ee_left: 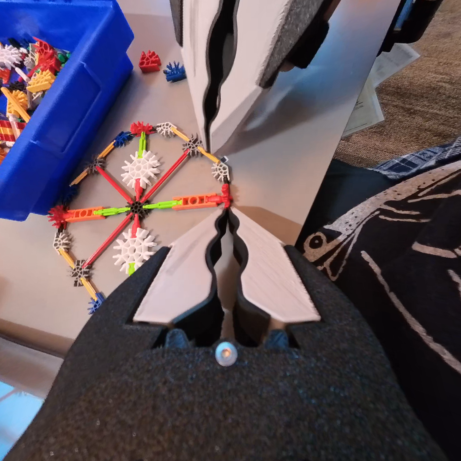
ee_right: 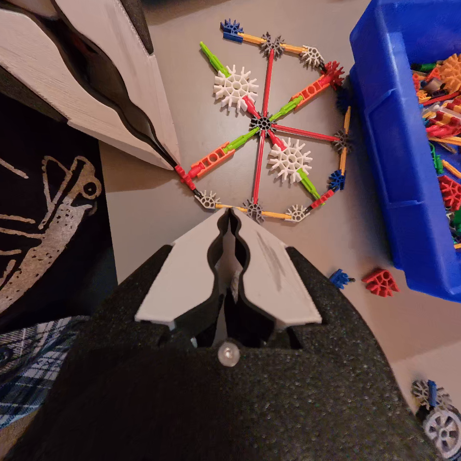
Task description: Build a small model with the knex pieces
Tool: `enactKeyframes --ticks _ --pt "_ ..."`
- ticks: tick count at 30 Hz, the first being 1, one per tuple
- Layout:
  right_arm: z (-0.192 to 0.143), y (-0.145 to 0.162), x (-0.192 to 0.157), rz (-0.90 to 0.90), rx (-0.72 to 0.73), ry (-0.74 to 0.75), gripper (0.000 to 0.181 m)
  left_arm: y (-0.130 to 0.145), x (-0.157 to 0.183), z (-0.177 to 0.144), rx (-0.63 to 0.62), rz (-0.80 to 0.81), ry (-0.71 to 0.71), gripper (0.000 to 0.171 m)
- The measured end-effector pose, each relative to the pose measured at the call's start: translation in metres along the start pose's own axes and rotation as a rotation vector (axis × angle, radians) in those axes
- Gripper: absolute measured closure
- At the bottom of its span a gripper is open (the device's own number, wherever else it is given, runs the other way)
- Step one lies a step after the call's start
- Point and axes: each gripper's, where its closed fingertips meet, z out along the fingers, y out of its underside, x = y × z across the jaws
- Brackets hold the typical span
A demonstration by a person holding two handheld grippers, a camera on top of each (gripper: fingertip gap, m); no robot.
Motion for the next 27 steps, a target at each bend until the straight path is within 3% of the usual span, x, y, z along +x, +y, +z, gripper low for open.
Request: enactKeyframes --ticks 19,27 --pt "0.0045 -0.0019 -0.0043 -0.02 -0.057 -0.04 0.181 -0.0011 0.0015 -0.0001 0.002 -0.007 0.019 0.171" --pt "0.0064 0.0005 -0.0053 -0.128 -0.206 -0.021 0.181 -0.0018 0.0019 0.0002 0.004 -0.006 0.02 0.171"
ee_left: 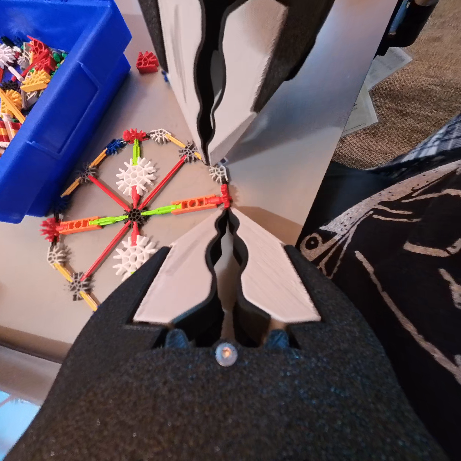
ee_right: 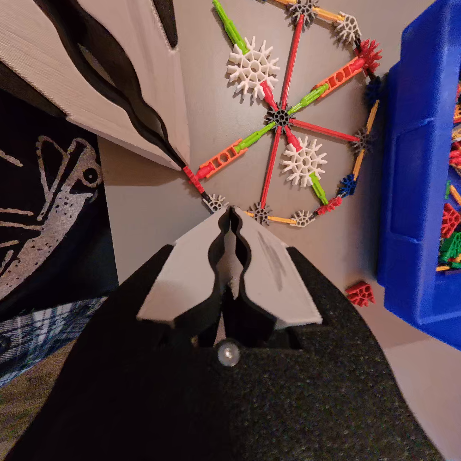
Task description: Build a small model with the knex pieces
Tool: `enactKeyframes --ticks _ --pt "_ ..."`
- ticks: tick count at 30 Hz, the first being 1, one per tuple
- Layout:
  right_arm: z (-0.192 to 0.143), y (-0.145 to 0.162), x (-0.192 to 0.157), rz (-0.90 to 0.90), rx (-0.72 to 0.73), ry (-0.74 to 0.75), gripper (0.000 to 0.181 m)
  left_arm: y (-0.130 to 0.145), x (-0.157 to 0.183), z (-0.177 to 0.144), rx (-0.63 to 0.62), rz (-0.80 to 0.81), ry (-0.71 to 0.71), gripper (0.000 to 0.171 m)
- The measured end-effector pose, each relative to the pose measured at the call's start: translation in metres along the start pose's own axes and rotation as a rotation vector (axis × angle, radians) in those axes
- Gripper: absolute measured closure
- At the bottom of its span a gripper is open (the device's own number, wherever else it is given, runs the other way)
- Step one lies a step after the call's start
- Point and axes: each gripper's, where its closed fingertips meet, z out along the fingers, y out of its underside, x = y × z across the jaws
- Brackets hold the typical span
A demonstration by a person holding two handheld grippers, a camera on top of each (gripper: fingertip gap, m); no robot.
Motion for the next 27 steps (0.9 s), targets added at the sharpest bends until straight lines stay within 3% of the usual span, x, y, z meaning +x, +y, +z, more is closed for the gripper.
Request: enactKeyframes --ticks 6,9,15,27 --pt "-0.003 -0.002 0.005 0.035 0.01 -0.004 0.181 -0.001 0.0 0.0 0.008 -0.002 0.001 0.171" --pt "-0.014 -0.01 0.006 0.064 0.075 0.014 0.181 -0.003 -0.001 -0.003 0.031 -0.014 0.004 0.161" --pt "-0.029 0.008 0.015 0.109 0.044 0.099 0.179 -0.003 0.0 -0.01 0.06 -0.02 0.01 0.155" --pt "-0.048 0.011 0.011 0.149 0.087 0.16 0.173 -0.007 0.006 -0.023 0.08 -0.023 0.019 0.152"
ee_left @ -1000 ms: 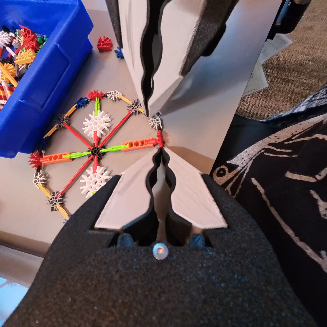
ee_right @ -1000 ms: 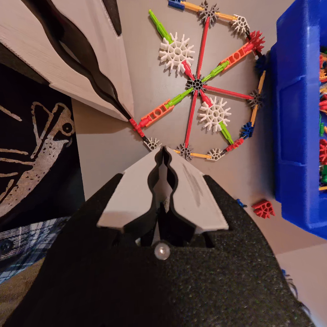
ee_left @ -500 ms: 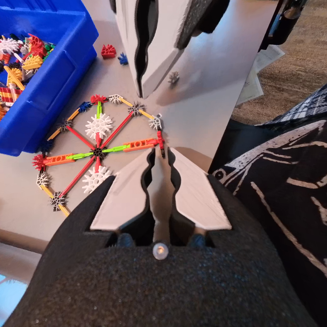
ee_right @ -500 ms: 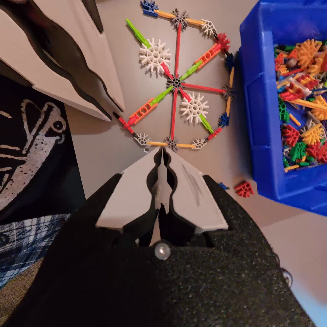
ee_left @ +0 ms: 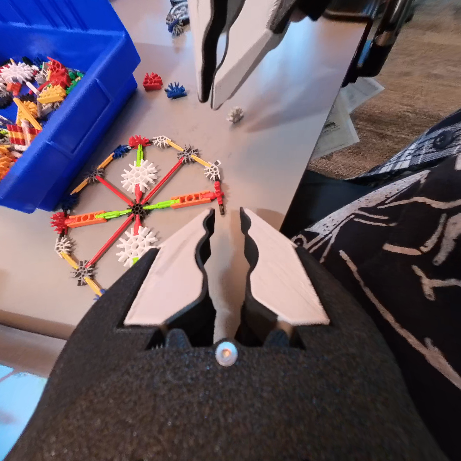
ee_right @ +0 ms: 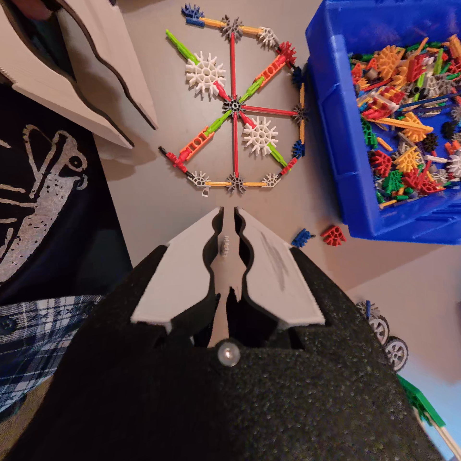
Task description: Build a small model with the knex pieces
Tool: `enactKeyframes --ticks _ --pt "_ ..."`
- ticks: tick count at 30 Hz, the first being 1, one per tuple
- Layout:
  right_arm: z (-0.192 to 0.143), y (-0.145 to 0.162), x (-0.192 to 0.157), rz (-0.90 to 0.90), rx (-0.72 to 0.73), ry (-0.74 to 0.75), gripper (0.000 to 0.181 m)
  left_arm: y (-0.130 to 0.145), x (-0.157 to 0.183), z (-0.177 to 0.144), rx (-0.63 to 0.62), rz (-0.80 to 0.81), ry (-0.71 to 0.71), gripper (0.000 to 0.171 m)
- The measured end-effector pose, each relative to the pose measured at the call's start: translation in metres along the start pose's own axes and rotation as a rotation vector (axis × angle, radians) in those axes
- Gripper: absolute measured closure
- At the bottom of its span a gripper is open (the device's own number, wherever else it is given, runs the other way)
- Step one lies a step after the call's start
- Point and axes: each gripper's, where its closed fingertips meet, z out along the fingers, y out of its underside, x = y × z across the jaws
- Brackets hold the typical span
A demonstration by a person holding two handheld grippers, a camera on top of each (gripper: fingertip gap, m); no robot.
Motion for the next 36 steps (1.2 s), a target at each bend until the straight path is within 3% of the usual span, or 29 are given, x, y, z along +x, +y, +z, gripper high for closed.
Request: enactKeyframes --ticks 4,8,18,29,36 --pt "-0.016 -0.002 0.013 0.045 0.05 0.053 0.172 -0.011 -0.009 -0.019 0.044 0.025 -0.029 0.151" --pt "-0.029 0.002 0.023 0.078 0.061 0.108 0.163 -0.016 -0.041 -0.047 0.074 0.041 -0.119 0.15" --pt "-0.045 -0.003 0.031 0.132 0.119 0.175 0.162 0.015 -0.138 -0.111 0.067 -0.011 -0.372 0.149" --pt "-0.05 -0.049 0.103 0.149 0.106 0.241 0.161 0.041 -0.205 -0.115 0.115 0.009 -0.448 0.151" --pt "-0.028 -0.049 0.139 0.092 -0.075 0.149 0.158 0.056 -0.236 -0.117 0.178 0.034 -0.536 0.153"
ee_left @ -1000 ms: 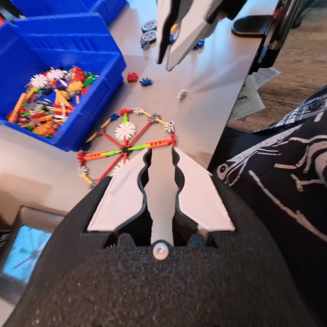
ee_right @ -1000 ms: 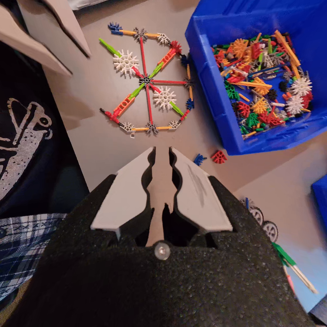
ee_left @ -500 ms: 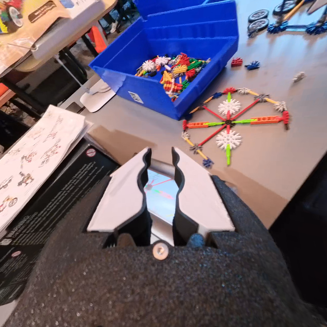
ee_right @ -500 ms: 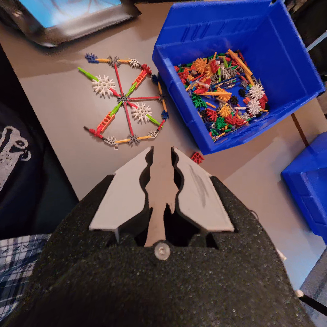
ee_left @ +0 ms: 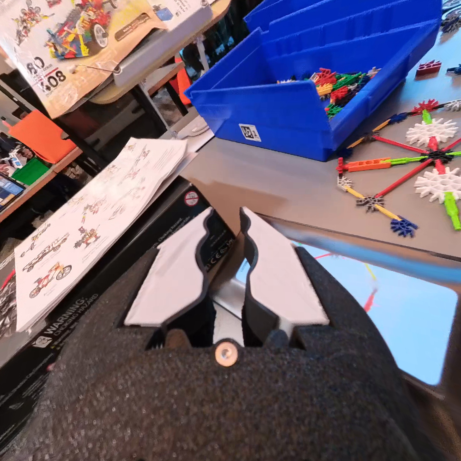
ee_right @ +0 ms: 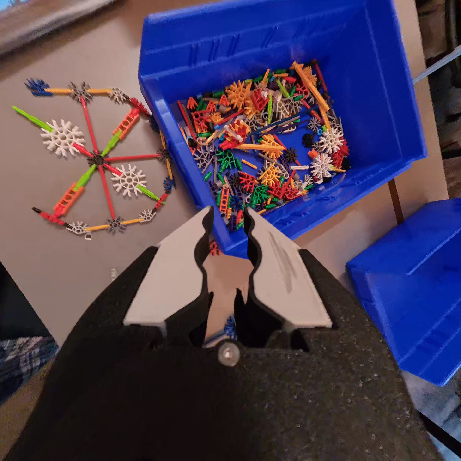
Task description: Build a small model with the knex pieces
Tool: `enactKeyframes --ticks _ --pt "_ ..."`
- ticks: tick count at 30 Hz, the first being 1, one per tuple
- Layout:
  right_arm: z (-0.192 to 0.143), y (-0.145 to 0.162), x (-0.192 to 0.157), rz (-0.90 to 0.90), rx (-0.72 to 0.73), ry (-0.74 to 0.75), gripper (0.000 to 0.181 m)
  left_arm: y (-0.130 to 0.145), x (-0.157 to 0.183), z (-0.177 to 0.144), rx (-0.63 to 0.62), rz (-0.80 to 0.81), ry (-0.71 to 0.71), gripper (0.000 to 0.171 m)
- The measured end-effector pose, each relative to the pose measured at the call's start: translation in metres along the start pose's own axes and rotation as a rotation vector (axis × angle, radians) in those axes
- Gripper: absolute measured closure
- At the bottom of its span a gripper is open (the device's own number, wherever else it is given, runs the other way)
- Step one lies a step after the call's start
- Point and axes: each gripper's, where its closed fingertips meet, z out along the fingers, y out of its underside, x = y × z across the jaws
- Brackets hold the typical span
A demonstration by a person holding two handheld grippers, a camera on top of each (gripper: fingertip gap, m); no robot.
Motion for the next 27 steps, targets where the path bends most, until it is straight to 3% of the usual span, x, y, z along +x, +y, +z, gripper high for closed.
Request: enactKeyframes --ticks 5,8,12,16,21,24,27 --pt "0.0 0.026 -0.012 -0.01 -0.137 -0.072 0.158 0.009 -0.006 0.008 0.011 0.004 -0.03 0.152" --pt "0.0 0.039 -0.018 0.003 -0.141 -0.043 0.159 0.009 -0.008 0.009 0.022 -0.011 -0.029 0.153" --pt "0.001 0.019 -0.008 0.043 -0.034 -0.022 0.16 0.003 -0.009 0.01 0.057 -0.047 -0.019 0.154" --pt "0.019 0.005 0.008 -0.017 -0.094 -0.055 0.16 0.007 -0.008 0.013 0.041 -0.041 -0.016 0.153" --pt "0.061 0.0 0.015 -0.146 -0.244 -0.179 0.167 0.008 -0.011 0.012 0.05 -0.053 -0.024 0.154" --pt "0.08 0.016 0.013 -0.222 -0.404 -0.256 0.167 0.01 -0.012 0.013 0.05 -0.063 -0.015 0.154" --pt "0.09 0.016 0.033 -0.246 -0.468 -0.201 0.168 0.009 -0.012 0.012 0.06 -0.078 -0.008 0.156"
